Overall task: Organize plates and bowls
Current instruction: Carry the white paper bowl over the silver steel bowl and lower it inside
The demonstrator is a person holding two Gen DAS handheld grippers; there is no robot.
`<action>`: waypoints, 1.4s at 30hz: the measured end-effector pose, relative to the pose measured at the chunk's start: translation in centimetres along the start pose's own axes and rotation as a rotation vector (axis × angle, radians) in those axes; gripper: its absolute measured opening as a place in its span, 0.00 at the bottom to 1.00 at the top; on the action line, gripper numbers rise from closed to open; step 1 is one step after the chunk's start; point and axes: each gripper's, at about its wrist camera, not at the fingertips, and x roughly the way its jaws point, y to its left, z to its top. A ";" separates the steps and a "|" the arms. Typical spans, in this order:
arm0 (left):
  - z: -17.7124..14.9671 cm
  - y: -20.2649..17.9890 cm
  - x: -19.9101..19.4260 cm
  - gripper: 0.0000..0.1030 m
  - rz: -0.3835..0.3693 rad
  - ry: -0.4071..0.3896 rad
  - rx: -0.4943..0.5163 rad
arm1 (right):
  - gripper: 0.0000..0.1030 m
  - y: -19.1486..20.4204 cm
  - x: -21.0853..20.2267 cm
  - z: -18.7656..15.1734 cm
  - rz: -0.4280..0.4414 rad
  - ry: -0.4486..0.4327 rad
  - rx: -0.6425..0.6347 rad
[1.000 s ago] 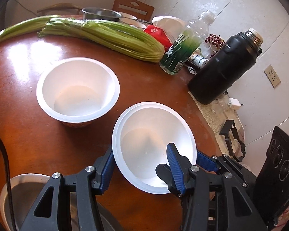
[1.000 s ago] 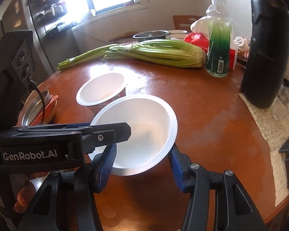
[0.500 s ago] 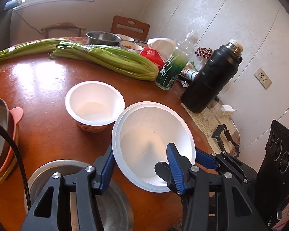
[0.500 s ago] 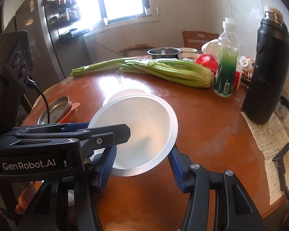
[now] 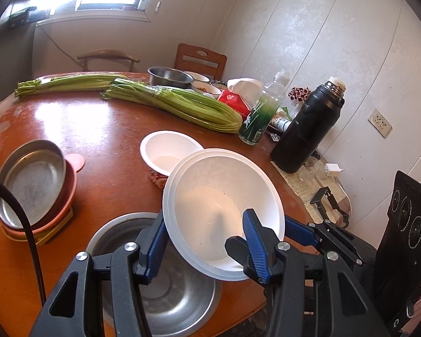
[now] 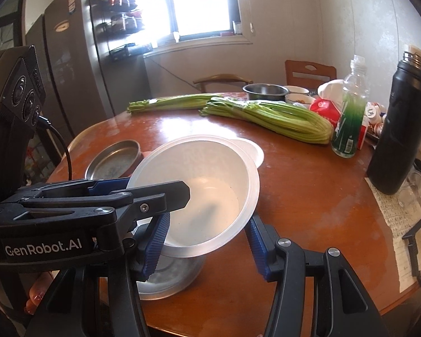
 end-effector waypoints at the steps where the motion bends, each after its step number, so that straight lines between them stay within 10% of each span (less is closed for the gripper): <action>1: -0.2 0.1 -0.3 0.51 0.003 -0.004 0.002 | 0.55 0.3 0.0 -0.1 0.002 0.000 0.001; 42: -4.4 5.4 0.3 0.51 0.065 0.051 -0.069 | 0.55 4.1 4.4 -3.8 0.061 0.135 -0.024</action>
